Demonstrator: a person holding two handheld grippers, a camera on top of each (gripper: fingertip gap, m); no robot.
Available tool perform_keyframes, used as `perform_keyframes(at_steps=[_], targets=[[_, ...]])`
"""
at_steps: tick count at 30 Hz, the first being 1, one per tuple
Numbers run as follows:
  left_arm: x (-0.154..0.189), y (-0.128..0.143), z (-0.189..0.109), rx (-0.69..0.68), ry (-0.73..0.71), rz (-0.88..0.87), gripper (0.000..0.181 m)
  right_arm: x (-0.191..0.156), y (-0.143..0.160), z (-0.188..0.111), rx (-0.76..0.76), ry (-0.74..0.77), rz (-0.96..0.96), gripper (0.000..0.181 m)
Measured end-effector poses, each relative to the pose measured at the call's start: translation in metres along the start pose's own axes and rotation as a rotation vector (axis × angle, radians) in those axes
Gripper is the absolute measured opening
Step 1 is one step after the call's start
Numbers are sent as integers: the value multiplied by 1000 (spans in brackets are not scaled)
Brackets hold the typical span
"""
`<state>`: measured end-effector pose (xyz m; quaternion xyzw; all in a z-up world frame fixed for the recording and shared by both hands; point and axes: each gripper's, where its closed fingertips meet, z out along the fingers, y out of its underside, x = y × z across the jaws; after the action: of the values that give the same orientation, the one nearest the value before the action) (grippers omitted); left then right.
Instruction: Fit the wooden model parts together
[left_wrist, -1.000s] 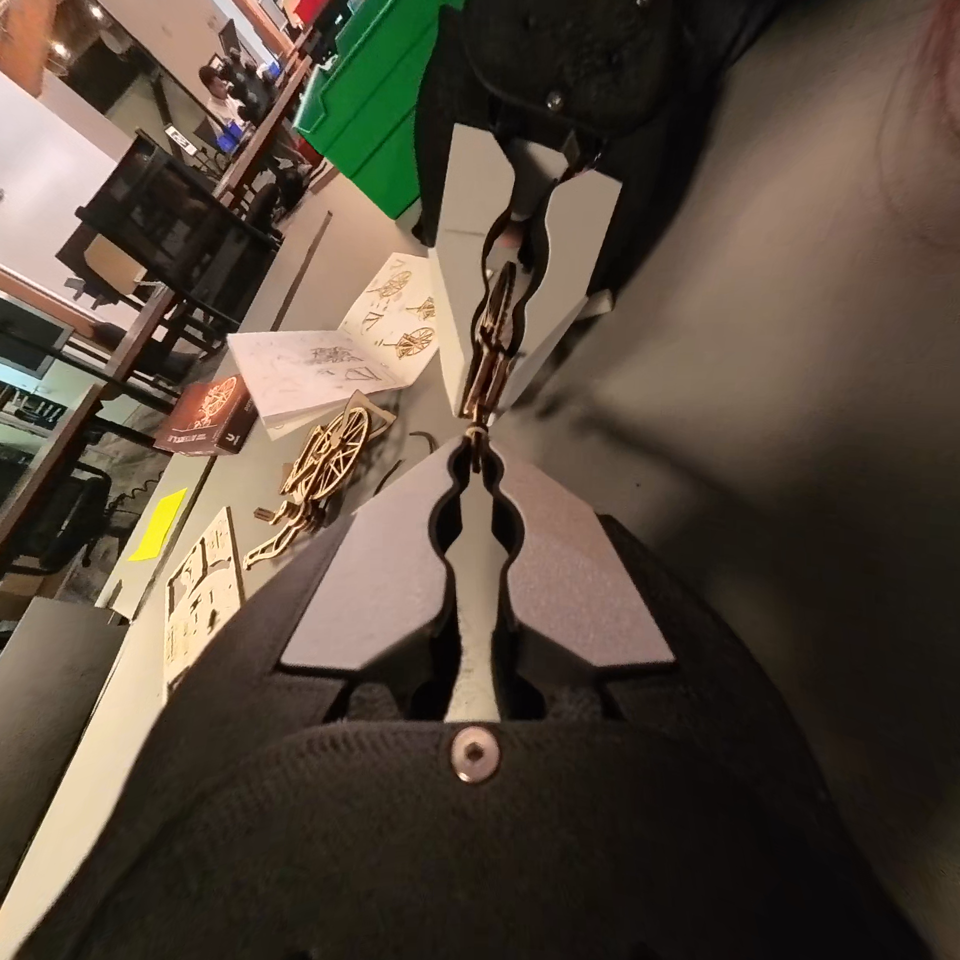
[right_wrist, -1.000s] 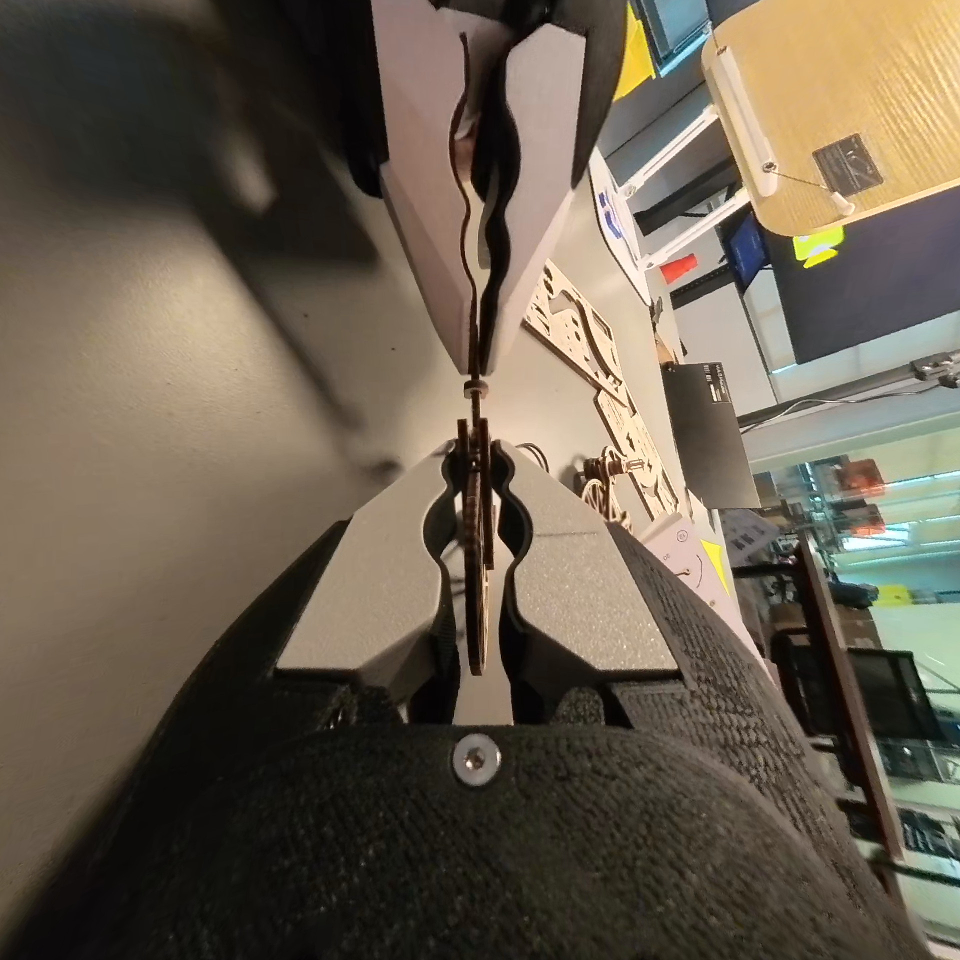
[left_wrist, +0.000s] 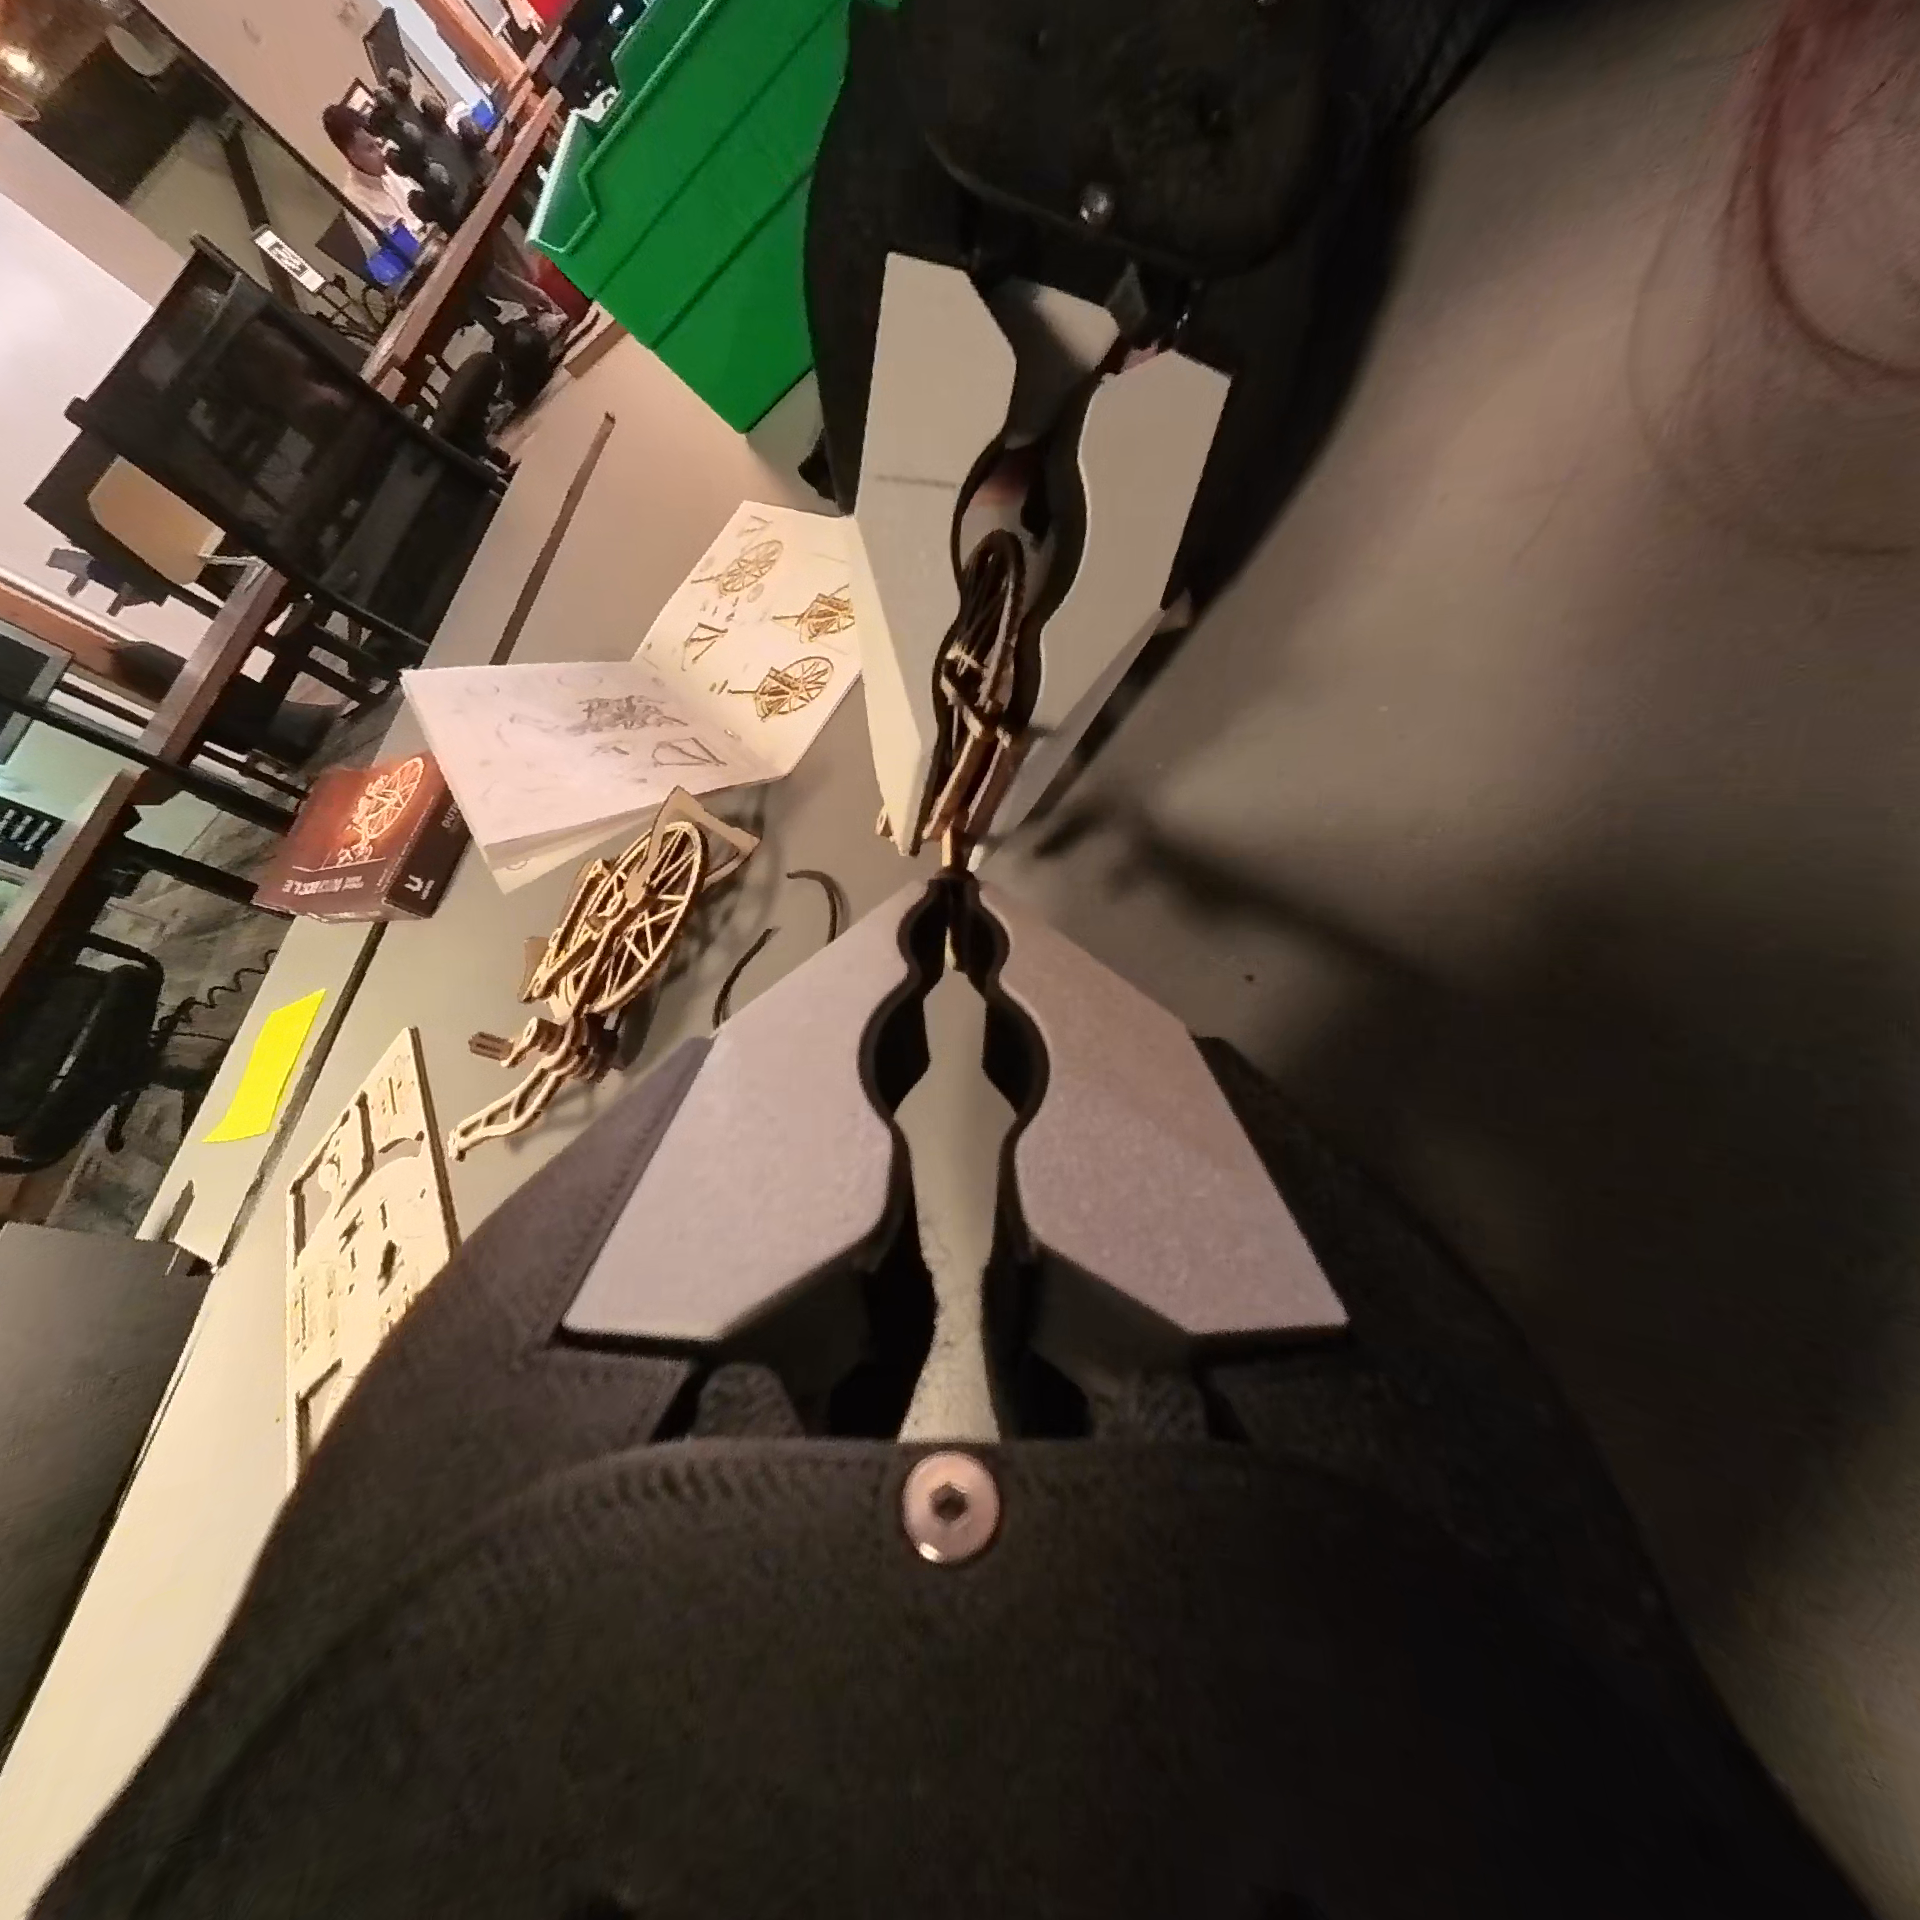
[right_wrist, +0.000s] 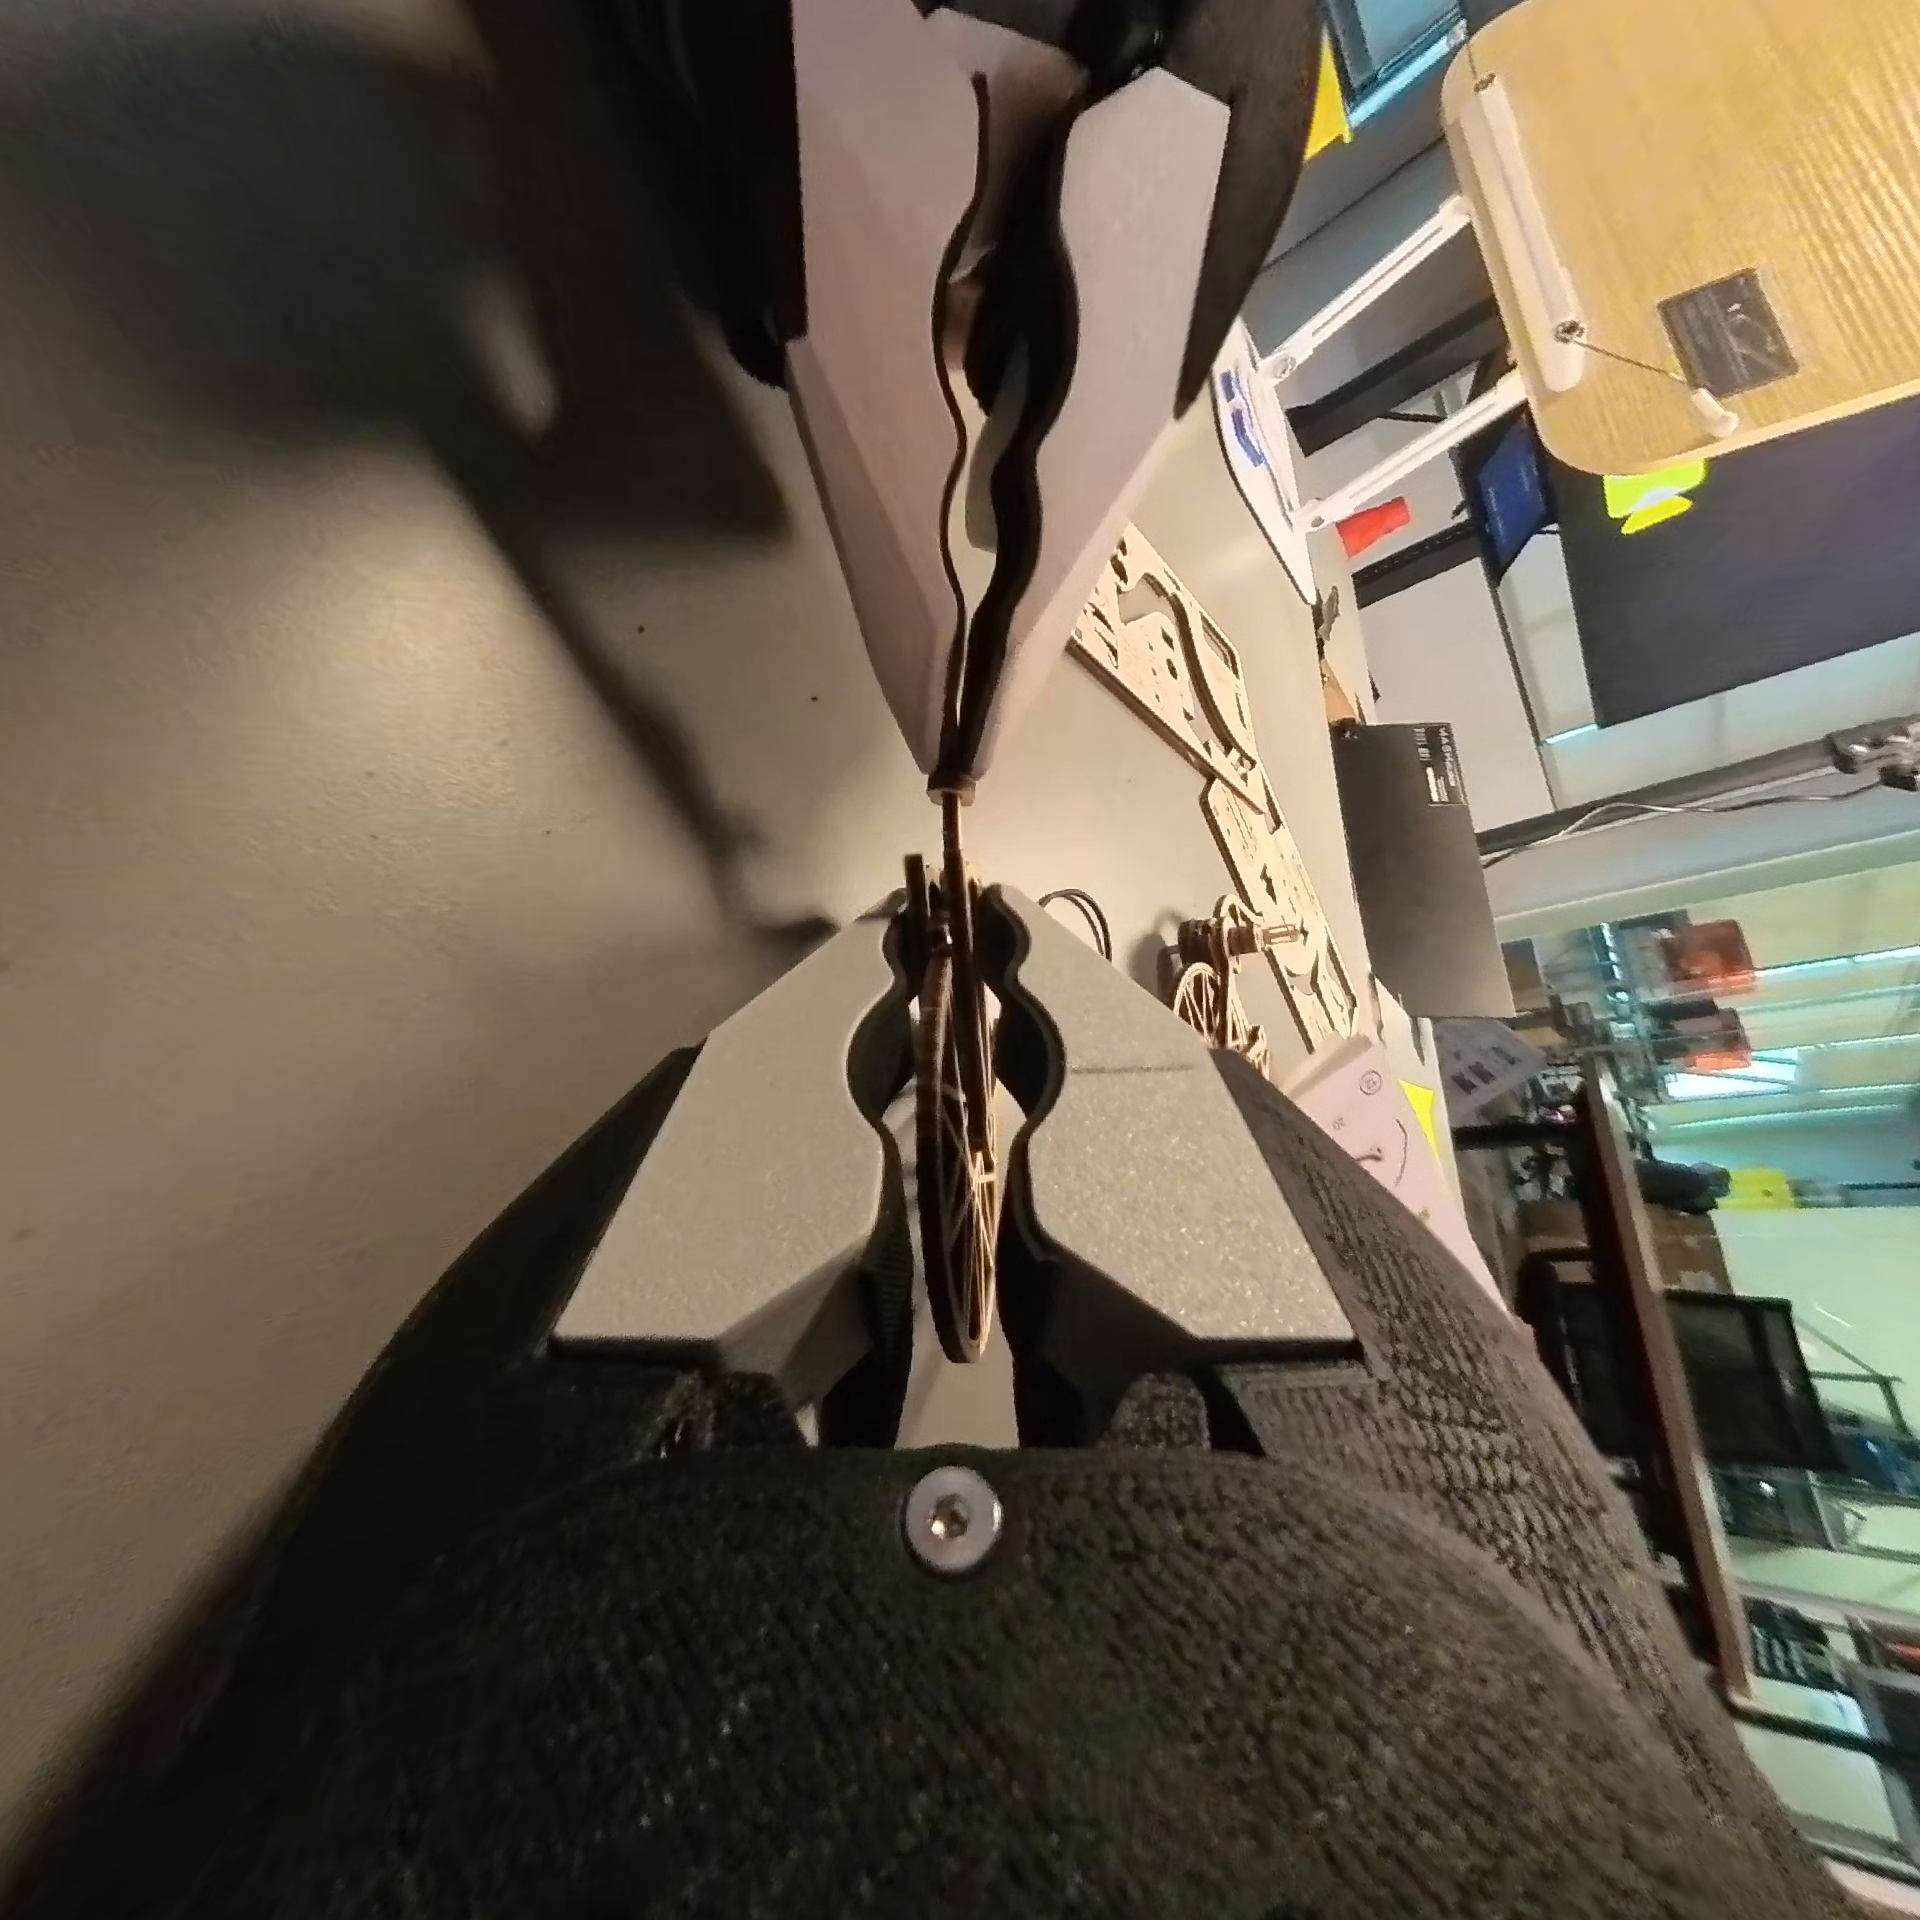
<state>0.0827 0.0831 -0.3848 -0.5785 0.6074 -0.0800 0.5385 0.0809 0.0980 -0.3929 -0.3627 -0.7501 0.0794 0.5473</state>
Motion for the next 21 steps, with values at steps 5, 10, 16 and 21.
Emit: perform_keyframes(at_steps=[5,10,16,21], targets=[[-1,0,1,-6,-13,2,0,1,1,0,-10,11,-8,5],[-2,-1,1,-8,-19,4,0,1,1,0,-19,17,-14,5],[-3,0,2,-16,-25,4,0,2,3,1,-30,23,-20,5],[-4,1,4,-31,-35,1,0,2,4,1,-44,28,-28,5]])
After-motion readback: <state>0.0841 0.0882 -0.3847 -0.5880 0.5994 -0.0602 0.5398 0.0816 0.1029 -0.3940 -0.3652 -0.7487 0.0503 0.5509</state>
